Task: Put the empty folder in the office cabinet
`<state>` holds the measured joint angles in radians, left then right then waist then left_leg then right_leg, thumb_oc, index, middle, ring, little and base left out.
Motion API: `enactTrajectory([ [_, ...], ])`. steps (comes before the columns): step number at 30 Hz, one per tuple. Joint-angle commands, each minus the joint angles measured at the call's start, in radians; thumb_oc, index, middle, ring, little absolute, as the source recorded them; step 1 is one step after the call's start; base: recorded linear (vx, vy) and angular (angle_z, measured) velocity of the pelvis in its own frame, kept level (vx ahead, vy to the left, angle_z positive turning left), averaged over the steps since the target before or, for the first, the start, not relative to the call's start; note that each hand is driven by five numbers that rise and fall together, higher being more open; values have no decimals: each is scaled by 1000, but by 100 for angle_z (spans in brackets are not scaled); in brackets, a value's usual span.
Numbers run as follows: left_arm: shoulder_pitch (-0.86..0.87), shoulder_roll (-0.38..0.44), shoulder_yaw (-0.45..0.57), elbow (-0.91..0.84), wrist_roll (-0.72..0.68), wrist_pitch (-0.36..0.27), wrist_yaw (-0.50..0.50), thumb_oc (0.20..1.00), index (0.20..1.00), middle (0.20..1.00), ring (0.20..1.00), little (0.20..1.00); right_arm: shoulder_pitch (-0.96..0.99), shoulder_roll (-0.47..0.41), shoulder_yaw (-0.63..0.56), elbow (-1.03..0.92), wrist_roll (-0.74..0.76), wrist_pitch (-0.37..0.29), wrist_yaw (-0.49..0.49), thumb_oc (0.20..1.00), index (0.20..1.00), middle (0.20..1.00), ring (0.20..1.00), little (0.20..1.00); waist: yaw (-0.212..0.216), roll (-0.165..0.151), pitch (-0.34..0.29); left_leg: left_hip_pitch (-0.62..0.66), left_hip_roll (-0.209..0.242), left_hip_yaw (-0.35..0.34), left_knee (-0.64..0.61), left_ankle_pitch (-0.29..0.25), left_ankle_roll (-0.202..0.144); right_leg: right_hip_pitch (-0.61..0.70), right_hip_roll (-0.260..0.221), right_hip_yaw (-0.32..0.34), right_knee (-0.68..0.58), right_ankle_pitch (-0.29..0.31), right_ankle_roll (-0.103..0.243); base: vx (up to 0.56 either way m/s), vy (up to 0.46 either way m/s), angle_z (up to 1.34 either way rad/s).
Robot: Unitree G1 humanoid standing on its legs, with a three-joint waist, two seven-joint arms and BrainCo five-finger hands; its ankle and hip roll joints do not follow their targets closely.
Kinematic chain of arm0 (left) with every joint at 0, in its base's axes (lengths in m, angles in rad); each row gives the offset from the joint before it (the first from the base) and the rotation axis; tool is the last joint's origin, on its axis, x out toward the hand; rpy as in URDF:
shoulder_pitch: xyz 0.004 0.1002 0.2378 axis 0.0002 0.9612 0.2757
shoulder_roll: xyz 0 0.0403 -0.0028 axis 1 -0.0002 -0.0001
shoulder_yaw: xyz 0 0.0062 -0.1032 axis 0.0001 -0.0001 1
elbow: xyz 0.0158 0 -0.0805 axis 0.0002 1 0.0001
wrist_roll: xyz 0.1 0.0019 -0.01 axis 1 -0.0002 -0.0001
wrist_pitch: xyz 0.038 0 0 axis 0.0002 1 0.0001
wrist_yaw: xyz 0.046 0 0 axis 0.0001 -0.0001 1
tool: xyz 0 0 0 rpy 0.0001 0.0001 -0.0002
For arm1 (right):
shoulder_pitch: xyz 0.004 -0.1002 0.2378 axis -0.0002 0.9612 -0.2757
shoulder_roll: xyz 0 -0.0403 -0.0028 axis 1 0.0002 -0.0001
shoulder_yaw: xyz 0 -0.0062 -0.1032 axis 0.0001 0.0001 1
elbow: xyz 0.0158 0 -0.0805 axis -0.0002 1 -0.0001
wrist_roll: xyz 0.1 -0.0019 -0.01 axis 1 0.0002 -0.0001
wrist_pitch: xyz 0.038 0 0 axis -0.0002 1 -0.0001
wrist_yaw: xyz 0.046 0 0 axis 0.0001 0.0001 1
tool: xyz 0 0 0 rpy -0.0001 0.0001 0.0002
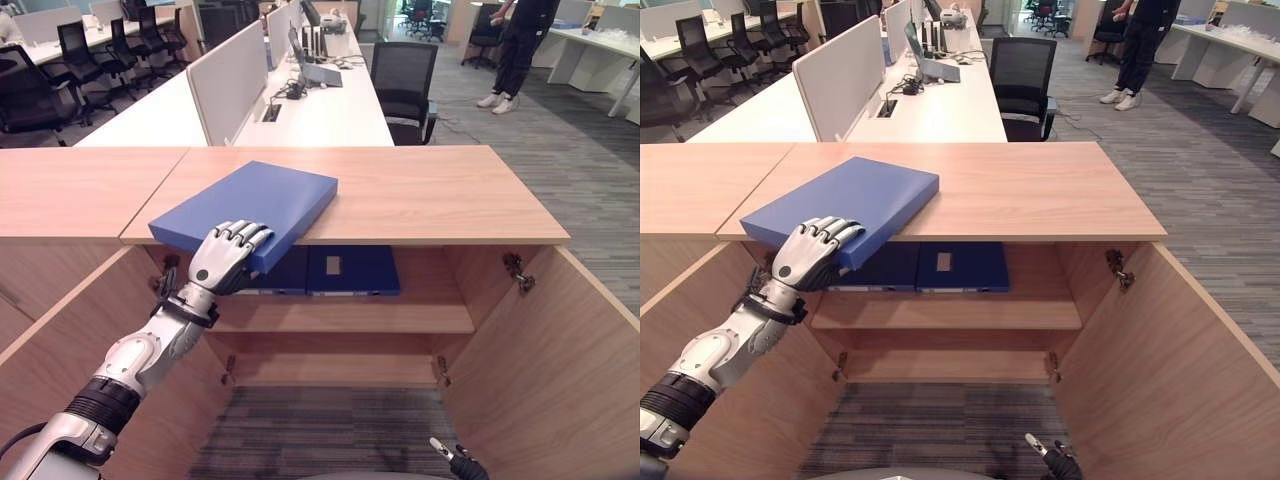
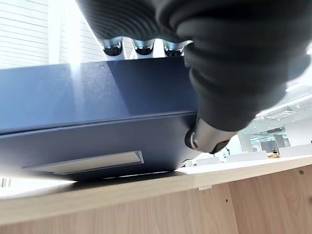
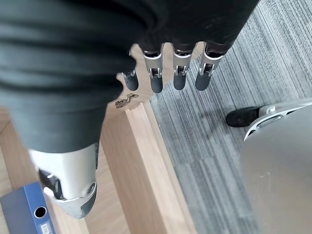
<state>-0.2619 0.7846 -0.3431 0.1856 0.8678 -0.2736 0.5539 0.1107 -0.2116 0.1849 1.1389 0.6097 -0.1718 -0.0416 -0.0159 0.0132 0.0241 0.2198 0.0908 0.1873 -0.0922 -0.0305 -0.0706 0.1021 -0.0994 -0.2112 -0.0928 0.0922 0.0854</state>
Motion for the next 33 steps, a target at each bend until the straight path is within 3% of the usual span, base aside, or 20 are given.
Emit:
enactTrajectory([
  [1,-56,29,77,-38,-101,-8,-11,200,200,200,200,200,-70,57,-20,12,31,-35,6,1000,1000,1000,1000,1000,-4,-42,6,-27,-34,-19,5,-30,6,53,-50,6,92,-146,91,0,0,0],
  [7,-17,-83,283,-268,-353,-61,-42,200,200,200,200,200,-78,70,-26,2,27,-38,7,1000,1000,1000,1000,1000,11,-44,7,-32,-32,-38,5,-23,5,56,-48,-2,98,-153,83,-10,-8,3],
  [9,-20,-101,306,-302,-383,-71,-40,200,200,200,200,200,-81,74,-27,2,25,-38,6,1000,1000,1000,1000,1000,15,-45,7,-33,-32,-41,5,-22,5,56,-48,-5,98,-153,82,-21,-18,5],
  [11,-11,-158,357,-379,-496,-89,-33,200,200,200,200,200,-92,79,-19,-11,22,-38,7,1000,1000,1000,1000,1000,21,-43,7,-38,-33,-49,5,-18,5,57,-47,-7,94,-154,79,-33,-21,9],
  [15,-17,-197,384,-457,-616,-117,-43,200,200,200,200,200,-101,82,-3,-41,22,-39,10,1000,1000,1000,1000,1000,29,-39,8,-43,-32,-56,5,-14,5,58,-47,-13,88,-151,76,-32,-21,7],
  [22,-9,-292,387,-598,-1025,-183,-160,200,200,200,200,200,-125,80,73,-198,33,-42,28,1000,1000,1000,1000,1000,45,-28,13,-55,-34,-70,5,-3,6,57,-46,-23,78,-145,70,-30,-13,6],
  [24,0,-320,372,-628,-1197,-195,-216,200,200,200,200,200,-127,74,118,-299,62,-45,57,1000,1000,1000,1000,1000,52,-24,18,-60,-35,-76,5,0,7,53,-45,-22,80,-145,68,-41,-3,7],
  [27,10,-335,368,-639,-1278,-190,-244,200,200,200,200,200,-117,67,142,-380,89,-44,73,1000,1000,1000,1000,1000,52,-22,19,-61,-34,-78,5,1,7,53,-46,-23,82,-147,67,-30,-3,4],
  [28,19,-350,348,-649,-1375,-182,-275,200,200,200,200,200,-111,57,175,-497,127,-47,98,1000,1000,1000,1000,1000,53,-21,23,-63,-34,-81,5,3,6,52,-45,-25,85,-147,66,-33,-4,4],
  [33,50,-376,327,-670,-1516,-169,-320,200,200,200,200,200,-101,38,242,-739,234,-43,144,1000,1000,1000,1000,1000,58,-21,26,-68,-31,-88,5,8,6,49,-43,-28,87,-149,63,-23,-5,5],
])
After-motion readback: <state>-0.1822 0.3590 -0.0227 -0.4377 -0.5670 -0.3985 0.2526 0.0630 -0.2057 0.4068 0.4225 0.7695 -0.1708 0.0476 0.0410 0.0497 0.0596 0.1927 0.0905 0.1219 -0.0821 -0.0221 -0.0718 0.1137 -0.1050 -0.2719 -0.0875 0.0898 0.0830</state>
